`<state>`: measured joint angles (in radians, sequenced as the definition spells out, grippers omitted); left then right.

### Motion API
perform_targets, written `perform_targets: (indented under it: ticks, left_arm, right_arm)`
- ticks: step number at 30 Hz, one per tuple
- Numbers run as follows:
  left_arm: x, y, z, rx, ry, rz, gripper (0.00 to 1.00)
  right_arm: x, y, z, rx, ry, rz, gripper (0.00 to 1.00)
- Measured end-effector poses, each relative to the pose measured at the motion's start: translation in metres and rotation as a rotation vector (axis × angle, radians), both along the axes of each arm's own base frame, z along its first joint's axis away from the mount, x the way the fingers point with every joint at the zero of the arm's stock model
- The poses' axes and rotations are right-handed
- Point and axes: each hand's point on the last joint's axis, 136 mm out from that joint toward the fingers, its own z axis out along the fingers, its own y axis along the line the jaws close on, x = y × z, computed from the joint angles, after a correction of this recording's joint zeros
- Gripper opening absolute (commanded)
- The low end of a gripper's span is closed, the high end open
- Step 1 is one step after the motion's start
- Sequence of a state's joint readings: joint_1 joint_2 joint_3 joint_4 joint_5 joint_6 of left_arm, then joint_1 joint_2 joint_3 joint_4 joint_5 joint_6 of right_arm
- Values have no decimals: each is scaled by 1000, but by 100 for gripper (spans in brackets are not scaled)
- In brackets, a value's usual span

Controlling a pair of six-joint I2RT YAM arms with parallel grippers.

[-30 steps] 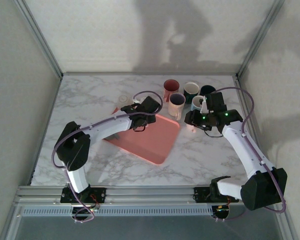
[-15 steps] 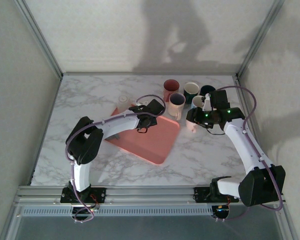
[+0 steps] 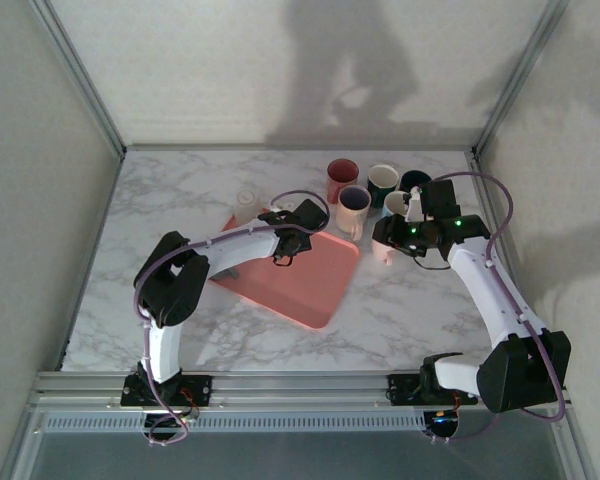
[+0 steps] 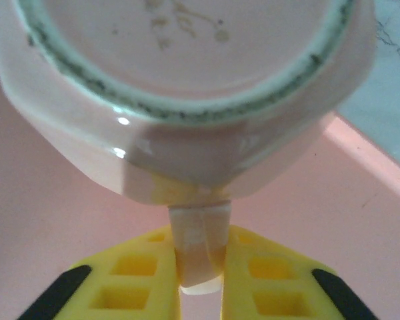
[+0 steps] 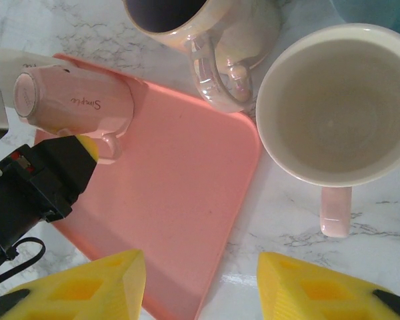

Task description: Turn the mug right side up

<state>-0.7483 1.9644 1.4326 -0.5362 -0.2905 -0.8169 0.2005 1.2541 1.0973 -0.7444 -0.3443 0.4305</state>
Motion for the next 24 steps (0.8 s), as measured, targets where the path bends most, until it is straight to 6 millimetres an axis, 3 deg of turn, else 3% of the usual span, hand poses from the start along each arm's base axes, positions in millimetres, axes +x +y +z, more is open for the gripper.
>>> perform_targets:
  ticks: [3, 17, 24]
  left_arm:
    - [0, 0, 0, 3, -2, -1, 0]
    - [-1, -1, 11, 2, -9, -37, 0]
    - [-4, -7, 35, -46, -31, -74, 0]
  right_arm:
    - [0, 0, 0, 0, 0, 0, 48]
    - [0, 0, 0, 2, 2, -3, 48]
    - [0, 1, 1, 7, 1, -5, 48]
